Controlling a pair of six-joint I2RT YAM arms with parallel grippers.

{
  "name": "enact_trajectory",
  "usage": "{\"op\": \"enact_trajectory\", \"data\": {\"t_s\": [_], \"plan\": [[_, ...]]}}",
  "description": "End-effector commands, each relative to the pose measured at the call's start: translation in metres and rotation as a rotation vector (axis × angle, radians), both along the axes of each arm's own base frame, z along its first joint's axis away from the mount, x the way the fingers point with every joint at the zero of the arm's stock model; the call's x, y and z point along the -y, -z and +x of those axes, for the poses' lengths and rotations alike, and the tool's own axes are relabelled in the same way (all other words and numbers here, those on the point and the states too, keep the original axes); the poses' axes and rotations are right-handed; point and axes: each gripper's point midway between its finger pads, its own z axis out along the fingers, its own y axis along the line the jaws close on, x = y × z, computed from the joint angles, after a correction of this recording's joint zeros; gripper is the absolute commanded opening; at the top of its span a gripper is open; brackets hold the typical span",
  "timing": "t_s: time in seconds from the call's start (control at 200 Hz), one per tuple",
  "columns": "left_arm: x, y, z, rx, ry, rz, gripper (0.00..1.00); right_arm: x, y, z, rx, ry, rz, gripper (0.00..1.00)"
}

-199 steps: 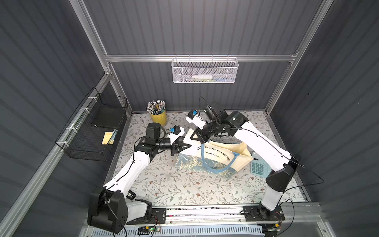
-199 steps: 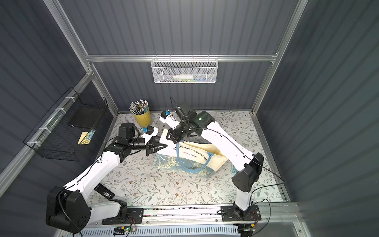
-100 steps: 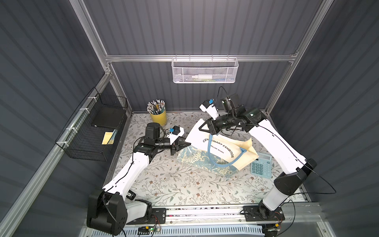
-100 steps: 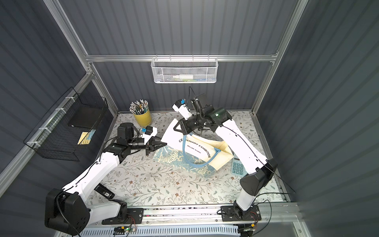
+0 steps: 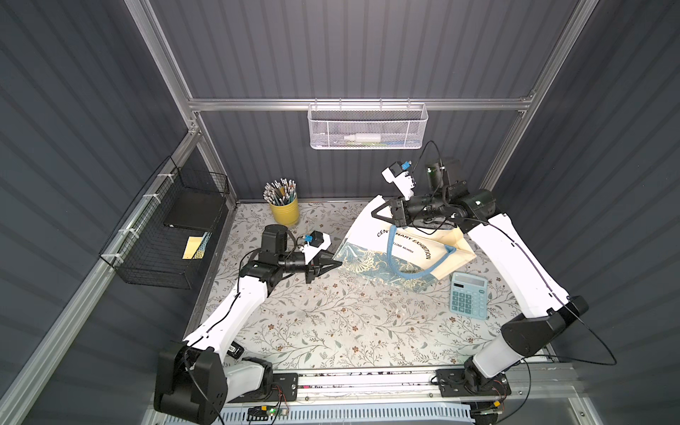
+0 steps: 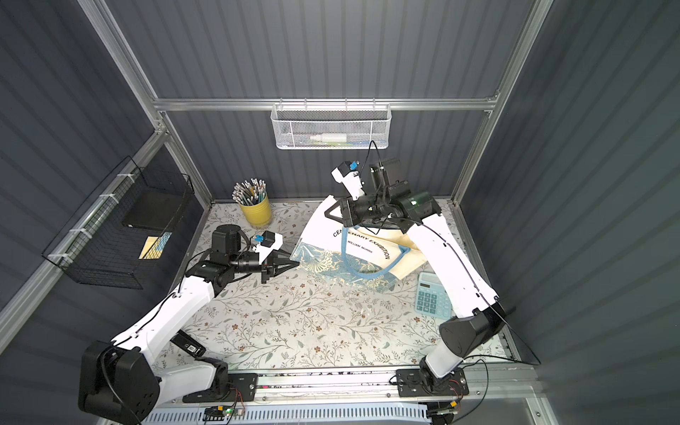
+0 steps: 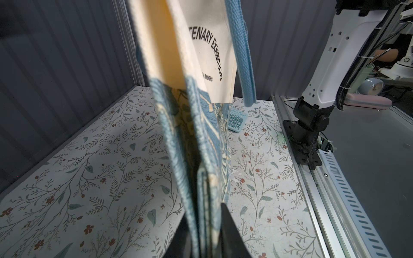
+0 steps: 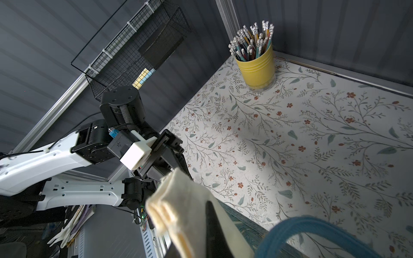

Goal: Put away the canvas bag
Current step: Press the canvas bag at the center of the board.

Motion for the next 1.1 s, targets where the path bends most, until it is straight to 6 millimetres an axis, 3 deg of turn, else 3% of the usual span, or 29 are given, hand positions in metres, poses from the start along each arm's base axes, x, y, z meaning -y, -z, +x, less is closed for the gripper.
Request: {"op": "enact_trajectory", "data": {"t_s": [0.0,0.085,0.255,0.445,0.505,0.545,0.62,0.74,0.81,0.92,1.001,1.096], "plan": [[-0.002,0.03,-0.015,-0.152,-0.001,0.044,0.24,0.0,-0.074,-0.001,0.203,-0.033,0.194,0.0],[-0.001,0.025,-0.011,-0.143,-0.01,0.031,0.28,-0.001,-0.068,-0.003,0.179,-0.049,0.197,0.0],[0.002,0.018,-0.004,-0.137,-0.021,0.003,0.5,-0.006,-0.061,-0.013,0.128,-0.096,0.227,0.0],[0.004,0.005,0.0,-0.129,-0.028,-0.049,0.5,-0.008,-0.05,-0.018,0.088,-0.121,0.225,0.0],[0.005,-0.004,0.002,-0.122,-0.036,-0.087,0.46,-0.009,-0.045,-0.019,0.078,-0.127,0.221,0.0],[0.006,-0.012,0.003,-0.114,-0.042,-0.117,0.37,-0.009,-0.043,-0.02,0.074,-0.129,0.218,0.0],[0.006,-0.023,0.005,-0.093,-0.05,-0.168,0.0,-0.009,-0.04,-0.02,0.072,-0.126,0.212,0.0],[0.008,-0.033,0.006,-0.091,-0.042,-0.195,0.0,-0.008,-0.036,-0.021,0.066,-0.126,0.204,0.0],[0.009,-0.036,0.006,-0.095,-0.039,-0.197,0.29,-0.008,-0.033,-0.022,0.061,-0.131,0.191,0.0],[0.009,-0.042,0.002,-0.088,-0.027,-0.198,0.52,-0.007,-0.017,-0.017,0.062,-0.098,0.118,0.0],[0.008,-0.045,0.0,-0.078,-0.032,-0.189,0.61,-0.006,-0.004,-0.014,0.071,-0.073,0.049,0.0],[0.007,-0.046,-0.002,-0.078,-0.031,-0.17,0.62,-0.008,-0.001,-0.017,0.074,-0.082,0.035,0.0]]}}
